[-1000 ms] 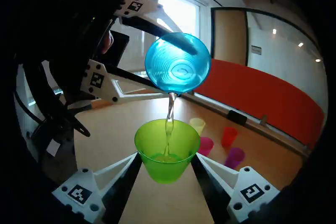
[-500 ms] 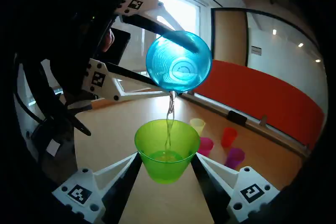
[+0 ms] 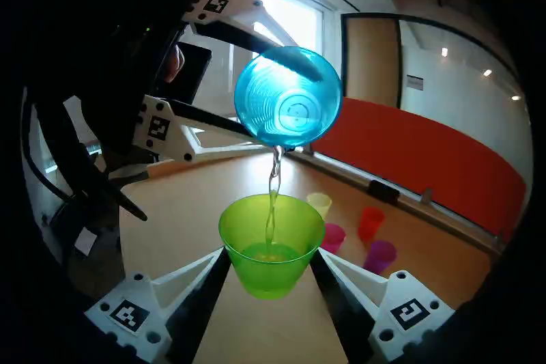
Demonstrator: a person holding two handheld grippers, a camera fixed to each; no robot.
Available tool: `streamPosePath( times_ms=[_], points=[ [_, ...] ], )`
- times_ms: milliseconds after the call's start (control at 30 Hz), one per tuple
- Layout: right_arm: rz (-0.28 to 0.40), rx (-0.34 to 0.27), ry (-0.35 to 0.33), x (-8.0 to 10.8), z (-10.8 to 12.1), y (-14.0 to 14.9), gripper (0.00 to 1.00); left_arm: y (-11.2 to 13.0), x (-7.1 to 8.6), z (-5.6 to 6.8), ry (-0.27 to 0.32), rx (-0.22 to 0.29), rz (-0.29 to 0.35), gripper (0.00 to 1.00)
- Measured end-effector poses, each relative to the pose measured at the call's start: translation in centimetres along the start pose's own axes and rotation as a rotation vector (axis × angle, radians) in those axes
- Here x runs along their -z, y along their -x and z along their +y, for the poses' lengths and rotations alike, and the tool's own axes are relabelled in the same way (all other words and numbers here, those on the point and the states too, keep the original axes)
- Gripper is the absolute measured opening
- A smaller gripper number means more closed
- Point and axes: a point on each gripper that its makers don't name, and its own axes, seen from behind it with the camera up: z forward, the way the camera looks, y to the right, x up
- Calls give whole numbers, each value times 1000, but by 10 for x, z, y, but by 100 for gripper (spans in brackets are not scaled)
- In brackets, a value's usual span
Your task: Pour water
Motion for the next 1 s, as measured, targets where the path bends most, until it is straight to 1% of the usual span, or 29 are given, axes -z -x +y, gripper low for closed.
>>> streamPosePath(
  times_ms=[400, 767, 1000],
  points=[
    [2, 3, 1, 0, 4, -1, 85, -5, 1, -5, -18, -48, 3, 79],
    [6, 1, 3, 0, 6, -3, 85, -8, 2, -12, -39, -90, 4, 79],
    [6, 0, 4, -1, 7, -2, 86, -8, 5, -14, -44, -102, 6, 79]
  ],
)
